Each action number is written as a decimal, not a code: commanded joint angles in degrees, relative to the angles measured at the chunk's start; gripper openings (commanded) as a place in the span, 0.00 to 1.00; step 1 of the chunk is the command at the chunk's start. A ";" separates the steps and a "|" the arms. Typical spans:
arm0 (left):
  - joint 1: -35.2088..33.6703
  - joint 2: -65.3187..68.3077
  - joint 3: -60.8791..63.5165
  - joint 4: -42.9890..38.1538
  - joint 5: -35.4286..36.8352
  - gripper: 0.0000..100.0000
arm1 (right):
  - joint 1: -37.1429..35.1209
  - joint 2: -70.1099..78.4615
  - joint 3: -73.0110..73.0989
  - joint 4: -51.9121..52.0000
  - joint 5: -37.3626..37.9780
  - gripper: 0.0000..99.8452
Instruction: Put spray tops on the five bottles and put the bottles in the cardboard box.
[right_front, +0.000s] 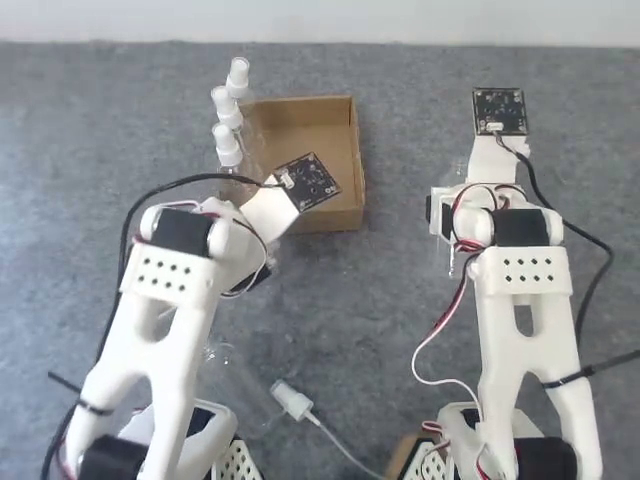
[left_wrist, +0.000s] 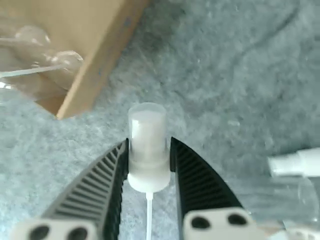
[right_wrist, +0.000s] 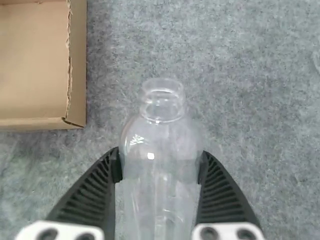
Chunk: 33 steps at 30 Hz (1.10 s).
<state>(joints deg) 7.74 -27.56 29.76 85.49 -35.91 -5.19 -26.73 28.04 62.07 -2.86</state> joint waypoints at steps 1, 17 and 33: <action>-0.26 -7.74 1.98 -4.13 1.49 0.01 | -0.75 -2.95 -0.09 -2.86 -0.18 0.04; -0.26 -23.03 5.05 -15.56 17.67 0.01 | -3.82 -2.95 0.79 -2.95 -0.09 0.04; -0.26 -32.18 5.05 -26.90 35.87 0.01 | -6.20 -4.79 1.49 -2.51 0.18 0.04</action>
<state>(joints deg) 7.74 -56.92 35.21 62.11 -4.88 -9.58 -27.25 29.89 60.40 -2.86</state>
